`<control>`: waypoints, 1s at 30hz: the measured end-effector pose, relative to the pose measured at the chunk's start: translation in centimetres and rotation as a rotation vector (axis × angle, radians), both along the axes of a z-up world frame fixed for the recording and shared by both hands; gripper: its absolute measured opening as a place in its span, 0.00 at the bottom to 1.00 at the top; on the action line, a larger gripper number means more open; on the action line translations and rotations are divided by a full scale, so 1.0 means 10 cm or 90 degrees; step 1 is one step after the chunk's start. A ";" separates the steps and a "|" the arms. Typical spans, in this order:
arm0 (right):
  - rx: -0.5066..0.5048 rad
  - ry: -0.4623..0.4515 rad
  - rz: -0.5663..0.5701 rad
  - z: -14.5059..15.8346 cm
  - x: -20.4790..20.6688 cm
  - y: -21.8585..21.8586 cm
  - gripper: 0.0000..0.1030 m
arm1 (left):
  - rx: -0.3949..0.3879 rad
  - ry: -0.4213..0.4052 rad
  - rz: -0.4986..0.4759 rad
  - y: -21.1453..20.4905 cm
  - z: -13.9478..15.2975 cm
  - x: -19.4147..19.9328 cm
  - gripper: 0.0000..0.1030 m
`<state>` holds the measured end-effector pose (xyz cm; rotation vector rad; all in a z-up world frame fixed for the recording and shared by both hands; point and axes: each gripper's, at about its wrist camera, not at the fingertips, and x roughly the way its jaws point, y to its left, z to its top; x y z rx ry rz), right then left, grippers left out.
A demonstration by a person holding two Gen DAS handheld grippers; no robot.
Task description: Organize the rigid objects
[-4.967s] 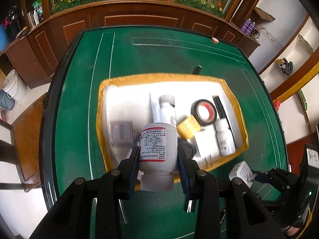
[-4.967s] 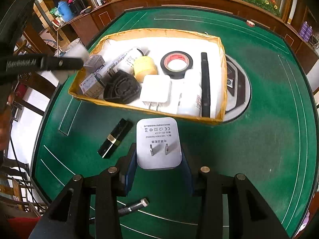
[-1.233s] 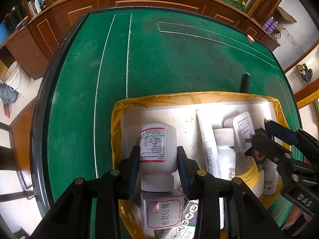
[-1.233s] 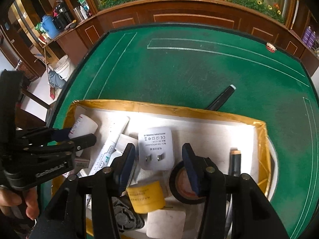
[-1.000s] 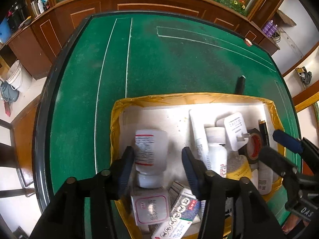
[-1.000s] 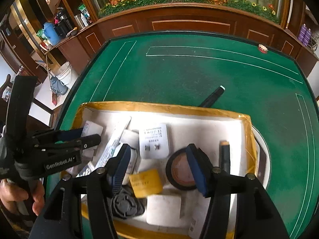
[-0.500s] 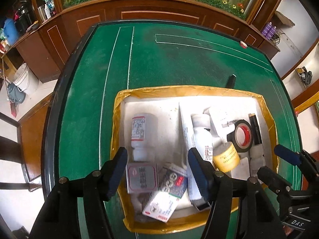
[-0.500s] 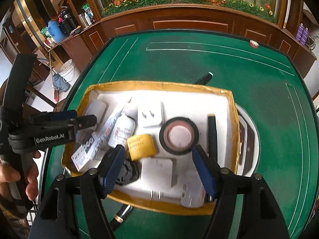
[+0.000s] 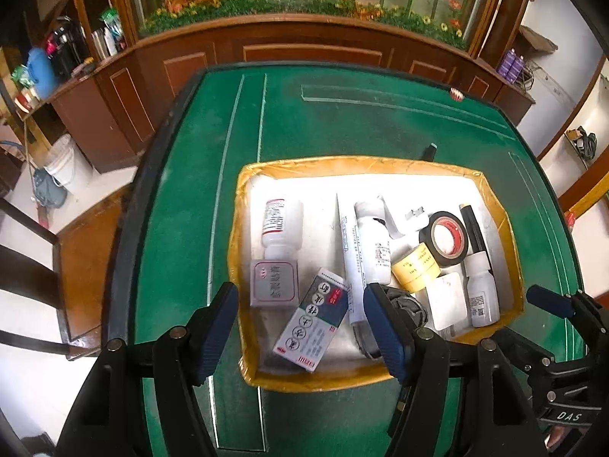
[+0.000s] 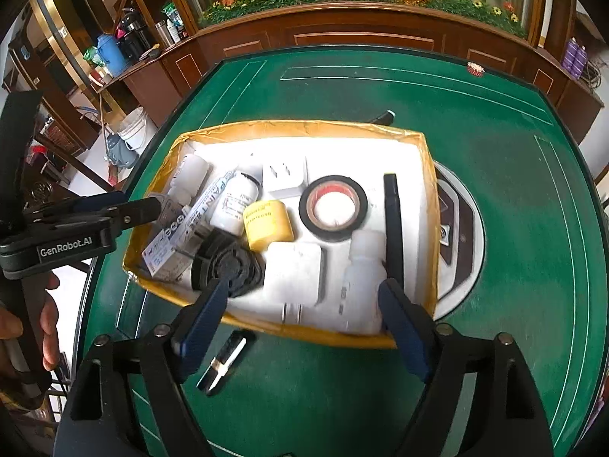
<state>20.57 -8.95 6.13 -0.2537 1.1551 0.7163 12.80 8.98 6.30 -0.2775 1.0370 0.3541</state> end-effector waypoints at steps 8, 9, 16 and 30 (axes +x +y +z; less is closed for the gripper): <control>0.014 0.009 -0.001 0.06 -0.22 -0.19 0.81 | 0.000 -0.047 0.015 -0.12 0.10 -0.36 0.70; 0.016 0.009 -0.002 0.07 -0.25 -0.21 0.81 | -0.007 -0.049 0.018 -0.14 0.11 -0.40 0.70; 0.018 0.006 0.002 0.10 -0.45 -0.33 0.84 | -0.019 -0.046 0.027 -0.30 0.13 -0.64 0.70; 0.022 -0.020 0.007 0.21 -0.70 -0.50 0.88 | 0.037 -0.046 0.026 -0.62 0.26 -1.01 0.70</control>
